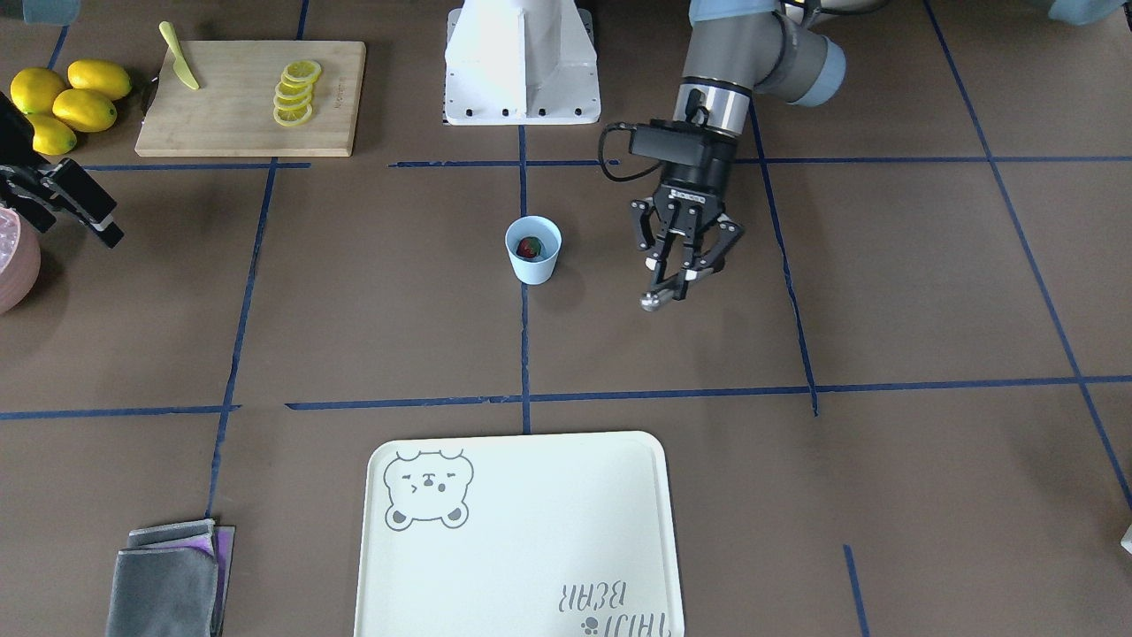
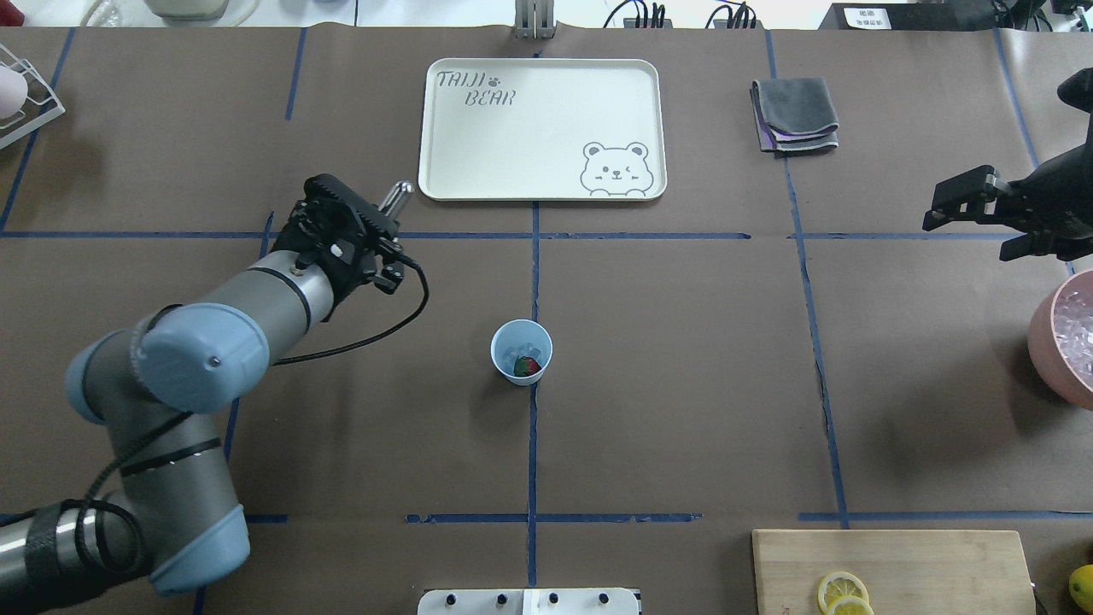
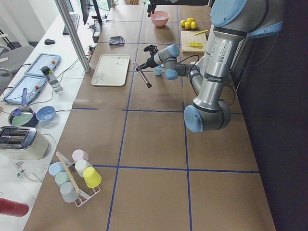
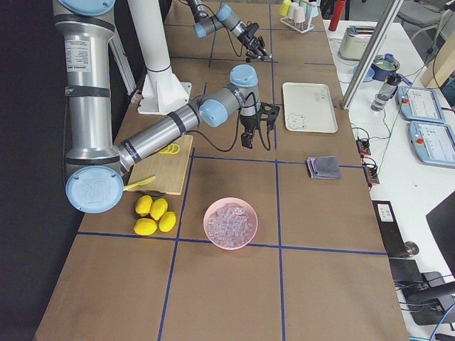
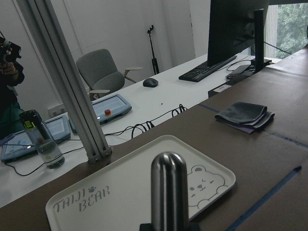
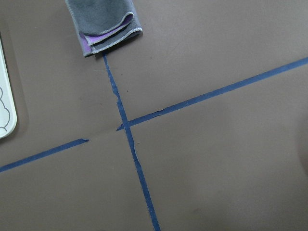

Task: Mash ice and strawberries in cup
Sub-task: 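Lift the muddler out of the cup and carry it back with the left gripper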

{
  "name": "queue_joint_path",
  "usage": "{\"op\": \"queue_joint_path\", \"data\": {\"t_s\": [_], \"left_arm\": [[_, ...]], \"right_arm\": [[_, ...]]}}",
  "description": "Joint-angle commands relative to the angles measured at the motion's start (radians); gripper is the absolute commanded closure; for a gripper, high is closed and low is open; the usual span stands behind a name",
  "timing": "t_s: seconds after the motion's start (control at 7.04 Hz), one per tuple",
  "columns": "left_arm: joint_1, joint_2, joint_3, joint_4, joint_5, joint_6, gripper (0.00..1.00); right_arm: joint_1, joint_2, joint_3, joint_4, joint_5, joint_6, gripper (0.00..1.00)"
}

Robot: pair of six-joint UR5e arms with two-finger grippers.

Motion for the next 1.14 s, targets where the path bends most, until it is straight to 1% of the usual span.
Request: {"op": "queue_joint_path", "data": {"t_s": [0.0,0.28,0.43,0.57,0.71,0.85,0.99], "left_arm": [[-0.166,0.169,-0.012,0.038,-0.147,0.01,1.0],[-0.32,0.225,0.029,0.08,-0.315,0.008,1.0],[-0.428,0.225,0.057,0.18,-0.482,-0.004,1.0],[-0.477,0.225,0.089,0.26,-0.578,-0.019,1.0],[-0.51,0.228,0.158,0.281,-0.673,-0.035,1.0],[-0.548,0.233,0.24,0.275,-0.756,-0.03,1.0],[-0.586,0.236,0.299,0.266,-0.819,-0.032,1.0]], "right_arm": [[0.0,-0.003,-0.002,0.0,-0.002,0.001,0.0],[-0.001,-0.003,-0.003,0.0,-0.002,0.001,0.0],[-0.001,-0.005,-0.005,0.0,-0.002,0.001,0.0],[-0.001,-0.005,-0.004,0.0,-0.002,0.001,0.0],[-0.001,-0.005,-0.003,0.0,-0.002,0.001,0.0],[0.0,-0.003,-0.003,0.0,-0.002,0.001,0.0],[-0.001,-0.003,0.0,0.0,-0.002,0.001,0.0]]}}
